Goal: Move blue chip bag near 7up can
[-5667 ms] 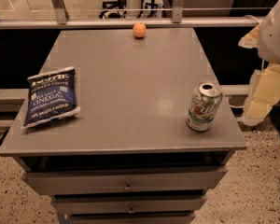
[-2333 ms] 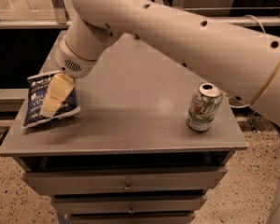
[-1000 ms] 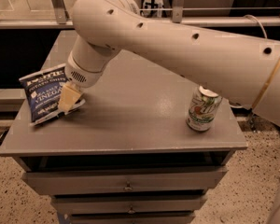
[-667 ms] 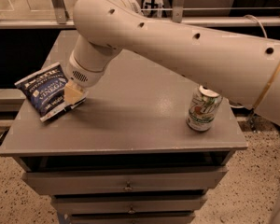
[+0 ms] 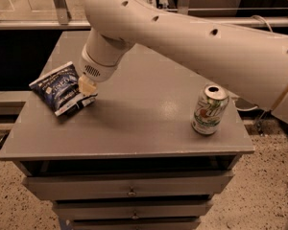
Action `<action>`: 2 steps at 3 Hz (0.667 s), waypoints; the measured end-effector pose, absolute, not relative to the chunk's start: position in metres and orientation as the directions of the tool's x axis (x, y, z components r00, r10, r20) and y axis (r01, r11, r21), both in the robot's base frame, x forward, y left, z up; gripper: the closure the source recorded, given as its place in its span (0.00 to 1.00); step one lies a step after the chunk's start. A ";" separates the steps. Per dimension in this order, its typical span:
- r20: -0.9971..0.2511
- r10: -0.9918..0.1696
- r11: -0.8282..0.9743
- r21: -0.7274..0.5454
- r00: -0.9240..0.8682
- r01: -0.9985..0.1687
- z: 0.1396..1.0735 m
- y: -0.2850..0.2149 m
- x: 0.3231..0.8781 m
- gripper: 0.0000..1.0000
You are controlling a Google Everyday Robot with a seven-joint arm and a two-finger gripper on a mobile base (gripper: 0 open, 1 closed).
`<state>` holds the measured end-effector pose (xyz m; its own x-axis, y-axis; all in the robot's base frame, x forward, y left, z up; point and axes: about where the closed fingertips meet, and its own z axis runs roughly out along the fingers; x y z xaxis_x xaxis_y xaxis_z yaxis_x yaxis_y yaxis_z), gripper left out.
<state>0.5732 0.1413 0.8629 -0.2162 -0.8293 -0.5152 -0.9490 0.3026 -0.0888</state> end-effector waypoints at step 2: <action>-0.368 -0.920 0.225 -0.215 -0.134 -0.950 0.904 0.024 0.617 1.00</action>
Offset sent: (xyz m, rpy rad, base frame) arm 0.0608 -0.1773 0.0578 -0.2852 -0.1131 0.1260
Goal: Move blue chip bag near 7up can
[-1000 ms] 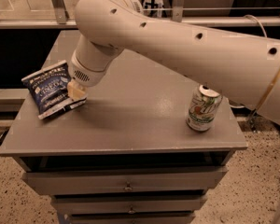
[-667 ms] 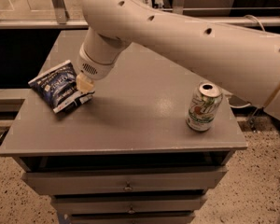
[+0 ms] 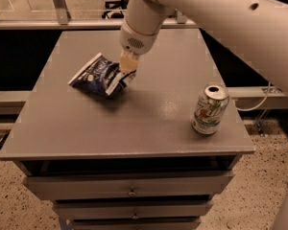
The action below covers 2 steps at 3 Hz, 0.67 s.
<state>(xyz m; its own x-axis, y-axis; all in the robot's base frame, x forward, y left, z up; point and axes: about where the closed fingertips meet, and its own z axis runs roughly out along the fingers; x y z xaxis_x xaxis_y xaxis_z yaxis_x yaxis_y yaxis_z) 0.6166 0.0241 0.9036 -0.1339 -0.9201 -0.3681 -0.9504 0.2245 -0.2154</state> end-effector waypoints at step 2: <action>-0.162 -0.985 0.093 -0.257 -0.052 -0.962 0.919 -0.085 0.619 1.00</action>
Offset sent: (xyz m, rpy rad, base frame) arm 0.0025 -0.1582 0.0250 -0.3173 -0.0117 0.1117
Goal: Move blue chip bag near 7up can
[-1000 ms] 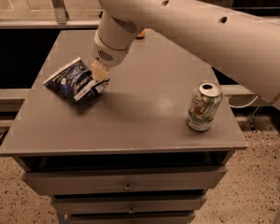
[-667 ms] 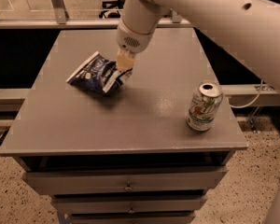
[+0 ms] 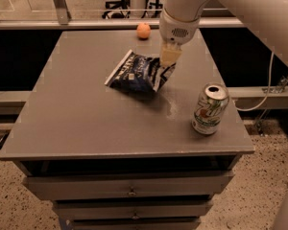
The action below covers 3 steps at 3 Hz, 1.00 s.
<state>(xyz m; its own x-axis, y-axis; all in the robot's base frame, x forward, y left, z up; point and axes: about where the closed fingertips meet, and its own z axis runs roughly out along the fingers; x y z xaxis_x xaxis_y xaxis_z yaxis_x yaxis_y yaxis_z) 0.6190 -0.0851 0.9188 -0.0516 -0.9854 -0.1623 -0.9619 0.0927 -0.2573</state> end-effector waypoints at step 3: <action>-0.101 -0.994 0.054 -0.244 -0.030 -0.968 0.920 -0.137 0.617 1.00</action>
Offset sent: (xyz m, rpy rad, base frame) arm -0.0004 -0.0366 0.0057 -0.0693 0.0007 0.0111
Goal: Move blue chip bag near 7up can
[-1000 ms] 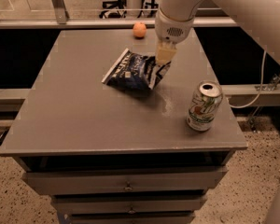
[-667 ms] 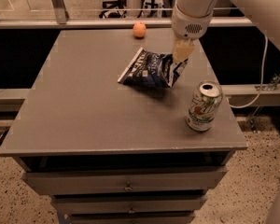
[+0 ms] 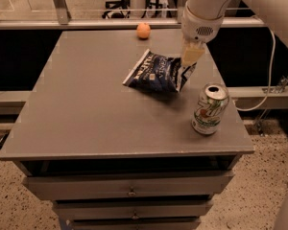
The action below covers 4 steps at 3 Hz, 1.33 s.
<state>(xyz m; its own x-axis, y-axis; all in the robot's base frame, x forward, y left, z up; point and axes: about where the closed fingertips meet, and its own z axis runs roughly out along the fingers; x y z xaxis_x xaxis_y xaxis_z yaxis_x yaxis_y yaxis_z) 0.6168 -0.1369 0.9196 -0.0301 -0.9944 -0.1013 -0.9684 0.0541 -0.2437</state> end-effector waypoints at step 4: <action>-0.007 -1.000 0.020 -0.231 -0.019 -0.973 0.918 -0.227 0.616 1.00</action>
Offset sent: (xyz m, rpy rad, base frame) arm -0.0077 -0.0896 -0.0008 -0.1138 0.0575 -0.0204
